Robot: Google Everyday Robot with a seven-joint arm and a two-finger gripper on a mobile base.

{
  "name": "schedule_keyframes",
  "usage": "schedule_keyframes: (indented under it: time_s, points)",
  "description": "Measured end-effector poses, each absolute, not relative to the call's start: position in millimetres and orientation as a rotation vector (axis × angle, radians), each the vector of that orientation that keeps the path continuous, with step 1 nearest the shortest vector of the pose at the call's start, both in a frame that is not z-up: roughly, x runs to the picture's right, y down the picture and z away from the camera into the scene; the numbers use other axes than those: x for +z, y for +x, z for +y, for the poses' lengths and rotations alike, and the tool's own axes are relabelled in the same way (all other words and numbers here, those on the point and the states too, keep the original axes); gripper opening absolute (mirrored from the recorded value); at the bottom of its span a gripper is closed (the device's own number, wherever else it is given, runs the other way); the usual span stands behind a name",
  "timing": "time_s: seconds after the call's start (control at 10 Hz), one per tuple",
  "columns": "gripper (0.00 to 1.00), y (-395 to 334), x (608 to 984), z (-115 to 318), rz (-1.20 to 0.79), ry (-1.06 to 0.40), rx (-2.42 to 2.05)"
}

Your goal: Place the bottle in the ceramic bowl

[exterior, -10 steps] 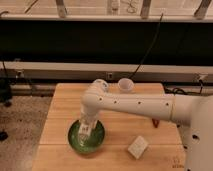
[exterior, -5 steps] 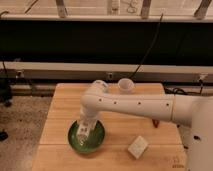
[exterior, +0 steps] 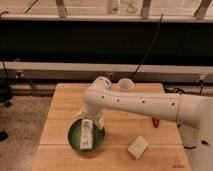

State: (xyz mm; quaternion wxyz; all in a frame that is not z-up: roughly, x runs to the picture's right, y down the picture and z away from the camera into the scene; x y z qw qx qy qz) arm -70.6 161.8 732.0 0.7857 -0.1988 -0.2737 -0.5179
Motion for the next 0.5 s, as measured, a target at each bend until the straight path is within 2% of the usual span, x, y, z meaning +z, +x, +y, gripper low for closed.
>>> schedule_keyframes:
  time_s: [0.5]
  points:
    - [0.8, -68, 720, 152, -0.583, -0.422, -1.119]
